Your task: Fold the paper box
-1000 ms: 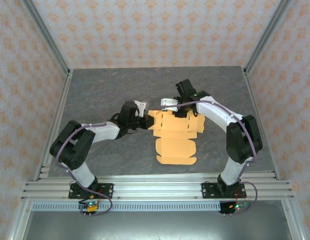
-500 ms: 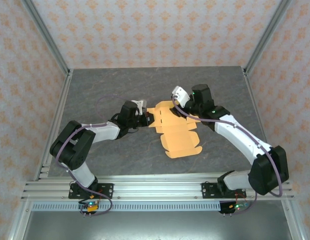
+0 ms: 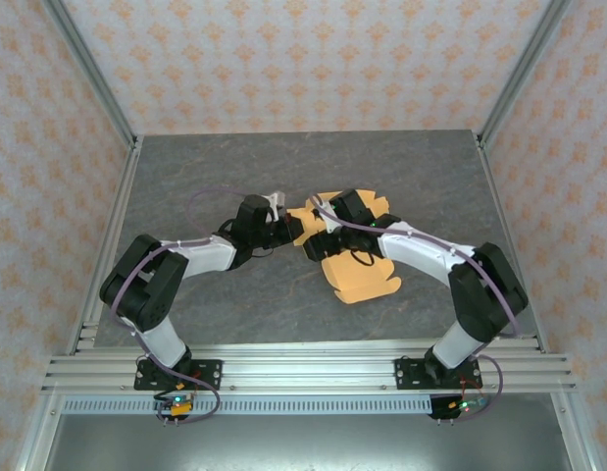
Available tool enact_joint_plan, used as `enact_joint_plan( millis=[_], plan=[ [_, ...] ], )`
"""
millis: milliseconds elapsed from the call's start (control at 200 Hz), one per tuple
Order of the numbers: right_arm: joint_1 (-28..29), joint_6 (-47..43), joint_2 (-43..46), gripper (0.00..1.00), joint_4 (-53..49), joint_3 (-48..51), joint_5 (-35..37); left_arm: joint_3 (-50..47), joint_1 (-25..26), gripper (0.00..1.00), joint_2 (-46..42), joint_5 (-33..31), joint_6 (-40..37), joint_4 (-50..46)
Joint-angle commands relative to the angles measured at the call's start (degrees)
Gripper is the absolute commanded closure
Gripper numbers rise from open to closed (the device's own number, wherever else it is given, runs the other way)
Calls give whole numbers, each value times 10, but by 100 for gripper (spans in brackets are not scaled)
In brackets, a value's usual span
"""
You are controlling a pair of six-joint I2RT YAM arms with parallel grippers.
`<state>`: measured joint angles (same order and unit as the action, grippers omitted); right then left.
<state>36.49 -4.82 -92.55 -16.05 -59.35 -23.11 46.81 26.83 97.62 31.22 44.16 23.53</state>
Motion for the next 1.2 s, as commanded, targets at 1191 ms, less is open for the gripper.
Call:
enact_joint_plan(
  millis=[1191],
  plan=[
    [-6,755,113,19,139,74,218,-66,48,100,-14,-124,-96,81]
  ],
)
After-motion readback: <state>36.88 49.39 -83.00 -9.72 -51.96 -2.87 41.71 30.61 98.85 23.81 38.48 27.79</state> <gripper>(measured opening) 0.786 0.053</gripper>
